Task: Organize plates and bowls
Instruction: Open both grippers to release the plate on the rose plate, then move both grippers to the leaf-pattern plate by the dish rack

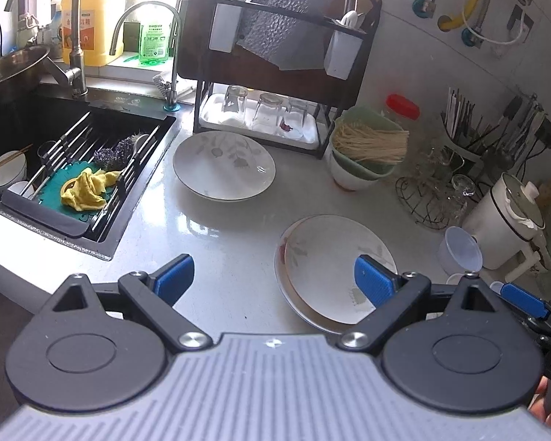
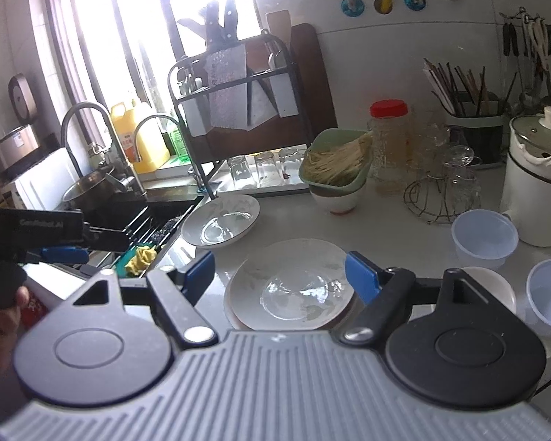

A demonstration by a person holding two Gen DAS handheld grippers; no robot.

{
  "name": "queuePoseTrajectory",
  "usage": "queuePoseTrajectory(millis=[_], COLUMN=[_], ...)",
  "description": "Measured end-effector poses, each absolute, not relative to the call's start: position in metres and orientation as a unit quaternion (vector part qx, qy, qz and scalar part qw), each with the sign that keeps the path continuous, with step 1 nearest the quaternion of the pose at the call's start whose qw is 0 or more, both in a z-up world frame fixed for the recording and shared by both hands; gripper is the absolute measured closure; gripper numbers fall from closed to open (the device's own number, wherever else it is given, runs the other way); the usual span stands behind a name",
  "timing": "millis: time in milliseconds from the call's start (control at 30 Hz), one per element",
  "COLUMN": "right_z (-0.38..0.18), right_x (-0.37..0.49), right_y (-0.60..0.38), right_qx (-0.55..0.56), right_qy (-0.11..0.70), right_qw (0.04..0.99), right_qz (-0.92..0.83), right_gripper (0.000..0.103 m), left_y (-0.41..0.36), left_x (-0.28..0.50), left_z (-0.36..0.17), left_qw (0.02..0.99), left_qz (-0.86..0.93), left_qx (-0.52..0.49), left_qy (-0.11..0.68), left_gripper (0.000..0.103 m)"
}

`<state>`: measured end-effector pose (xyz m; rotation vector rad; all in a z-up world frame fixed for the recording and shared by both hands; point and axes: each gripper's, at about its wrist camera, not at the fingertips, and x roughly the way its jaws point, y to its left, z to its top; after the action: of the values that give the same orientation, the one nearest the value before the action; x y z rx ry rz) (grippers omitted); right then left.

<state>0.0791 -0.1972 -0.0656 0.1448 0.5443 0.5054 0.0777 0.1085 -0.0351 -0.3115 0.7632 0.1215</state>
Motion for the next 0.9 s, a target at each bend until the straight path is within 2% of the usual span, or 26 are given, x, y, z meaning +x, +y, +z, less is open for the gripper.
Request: queuePoseTrajectory(millis=[900], right_z=[-0.077], right_x=[0.14], right_y=[-0.126], right_qx=[0.083], right_qy=[0.293], right_qw=[0.925], right_qz=[0.227], right_gripper=[0.023], left_y=[0.18], left_x=[0.159], left_z=[-0.049], left_qw=[0.908], left_qz=[0.034], left_qx=[-0.142], left_qy=[0.393], left_gripper=[0.007])
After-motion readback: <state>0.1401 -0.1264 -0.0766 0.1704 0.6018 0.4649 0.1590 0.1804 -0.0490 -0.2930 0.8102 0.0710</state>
